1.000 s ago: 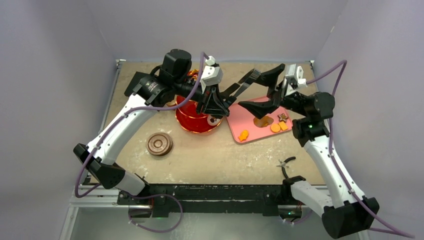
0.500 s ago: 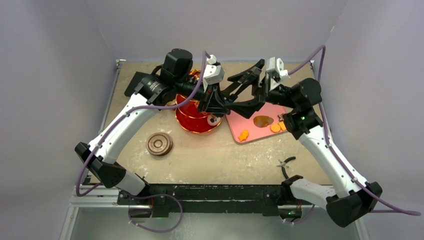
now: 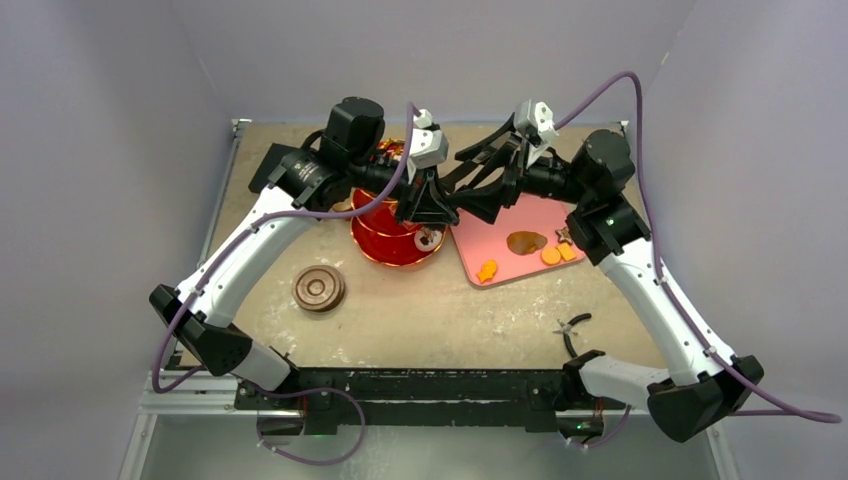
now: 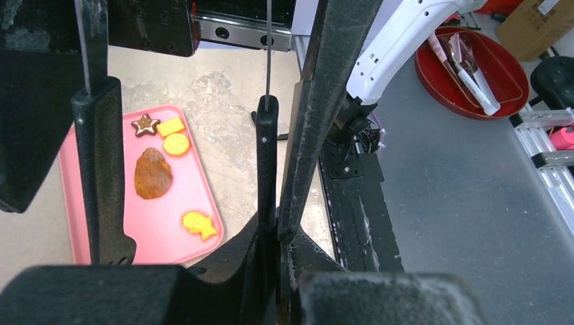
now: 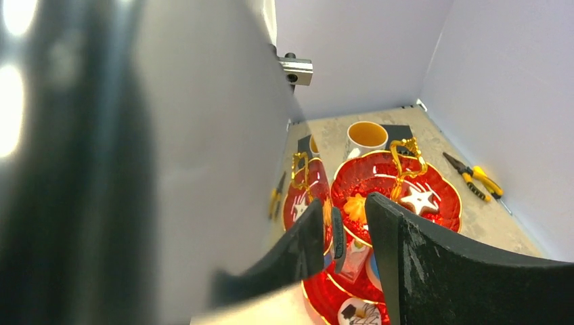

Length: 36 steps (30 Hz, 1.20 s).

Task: Serve the afternoon tea
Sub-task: Pick up the clamp from the tray, then adjust the tray at the center of the board.

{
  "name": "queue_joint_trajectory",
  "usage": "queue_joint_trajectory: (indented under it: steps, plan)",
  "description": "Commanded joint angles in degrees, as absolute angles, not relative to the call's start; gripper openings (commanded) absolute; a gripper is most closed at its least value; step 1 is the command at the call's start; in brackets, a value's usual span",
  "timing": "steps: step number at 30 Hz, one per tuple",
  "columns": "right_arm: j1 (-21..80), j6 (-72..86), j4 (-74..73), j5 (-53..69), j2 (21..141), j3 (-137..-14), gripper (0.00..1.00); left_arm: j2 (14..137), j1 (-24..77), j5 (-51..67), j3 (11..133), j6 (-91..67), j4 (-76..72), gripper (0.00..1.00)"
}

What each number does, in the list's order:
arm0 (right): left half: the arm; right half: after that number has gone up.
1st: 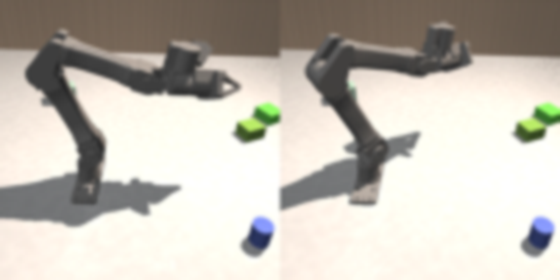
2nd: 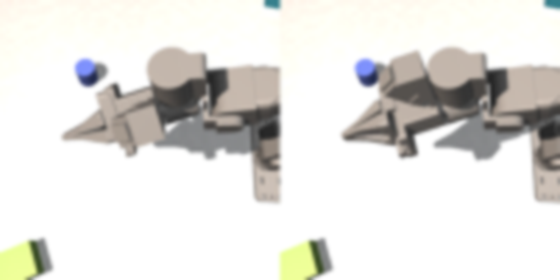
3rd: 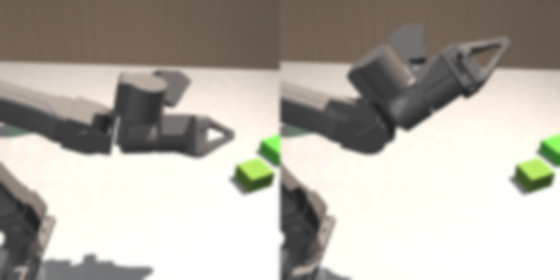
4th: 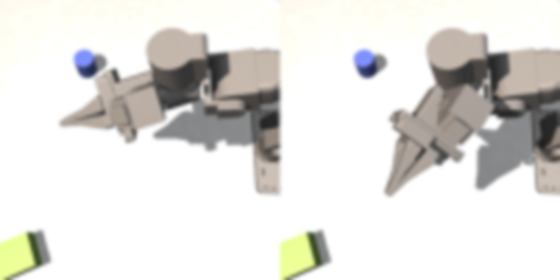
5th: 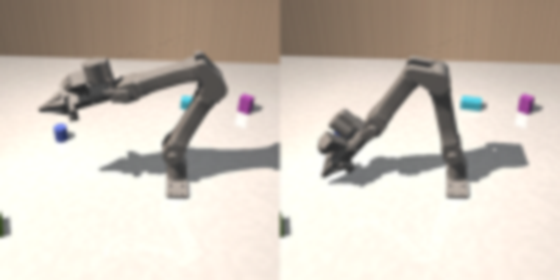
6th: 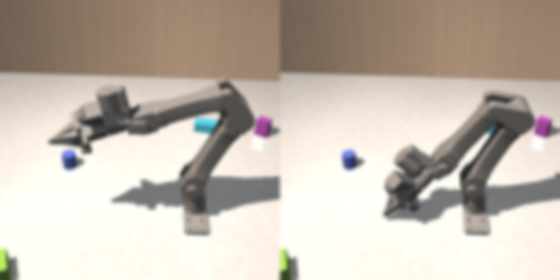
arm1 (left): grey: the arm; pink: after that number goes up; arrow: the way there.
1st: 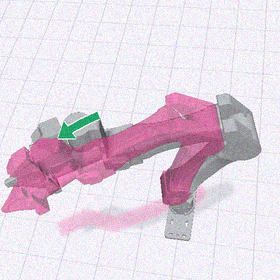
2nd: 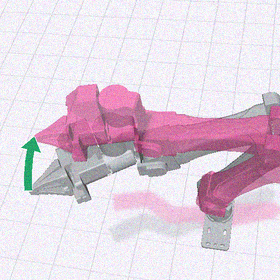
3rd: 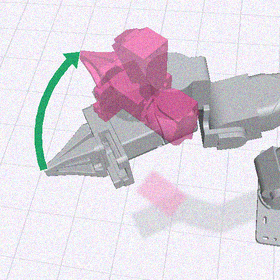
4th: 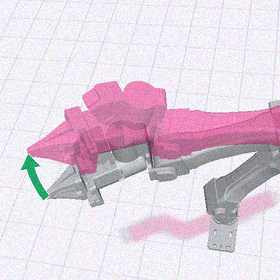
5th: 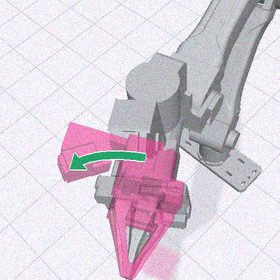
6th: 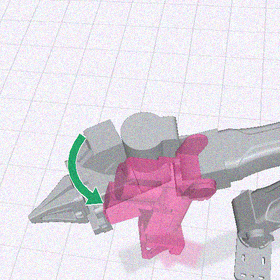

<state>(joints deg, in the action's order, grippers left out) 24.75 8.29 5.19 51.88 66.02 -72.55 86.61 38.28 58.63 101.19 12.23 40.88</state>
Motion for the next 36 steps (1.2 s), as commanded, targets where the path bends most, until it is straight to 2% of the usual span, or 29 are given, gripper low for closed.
queue_joint_trajectory:
  steps: [1, 4, 8, 10, 12, 13, 14, 16, 17, 23, 29, 36]
  plan:
    - [25.2, 3.6, -3.6, 51.2, 66.5, -76.9, 0.82, 86.0, 38.5, 58.6, 104.2, 14.5, 39.0, 0.0]
    - [25.3, 3.3, -6.0, 51.3, 67.6, -78.6, 0.71, 85.9, 38.5, 57.2, 104.4, 15.2, 39.0, 0.0]
    - [25.2, 3.9, -2.7, 49.8, 66.0, -76.7, 0.64, 85.6, 38.5, 54.6, 103.8, 15.6, 38.4, 0.0]
    - [25.3, 5.4, -0.3, 49.2, 64.4, -74.8, 0.61, 85.3, 38.5, 53.4, 103.3, 15.7, 38.1, 0.07]
    - [25.2, 5.3, 1.6, 47.0, 63.2, -73.6, 0.6, 85.0, 38.5, 52.4, 103.0, 15.8, 38.1, 0.29]
    - [25.2, 5.2, 2.2, 46.1, 62.7, -73.0, 0.6, 85.0, 38.5, 51.9, 102.9, 15.7, 38.1, 0.45]
    - [25.2, 5.0, 2.7, 44.8, 62.3, -72.5, 0.6, 85.0, 38.5, 51.5, 102.8, 15.7, 38.1, 0.52]
    - [25.1, 4.6, 3.1, 42.0, 61.5, -71.7, 0.59, 84.8, 38.5, 50.0, 102.7, 15.8, 38.2, 0.8]
    - [25.2, 4.4, 3.2, 39.5, 61.1, -71.1, 0.59, 84.7, 38.5, 48.8, 102.5, 15.9, 38.4, 0.86]
    - [24.9, 3.6, 4.0, 22.7, 57.1, -66.3, 0.59, 83.4, 38.5, 41.1, 97.8, 23.1, 41.3, 0.94]
    - [24.2, 5.3, 5.3, 10.2, 53.0, -60.4, 0.6, 86.0, 39.8, 40.6, 89.0, 28.8, 41.0, 0.94]
    - [23.4, 8.7, 6.0, -1.9, 49.6, -54.9, 0.6, 92.9, 47.4, 33.0, 81.9, 37.7, 36.3, 0.92]
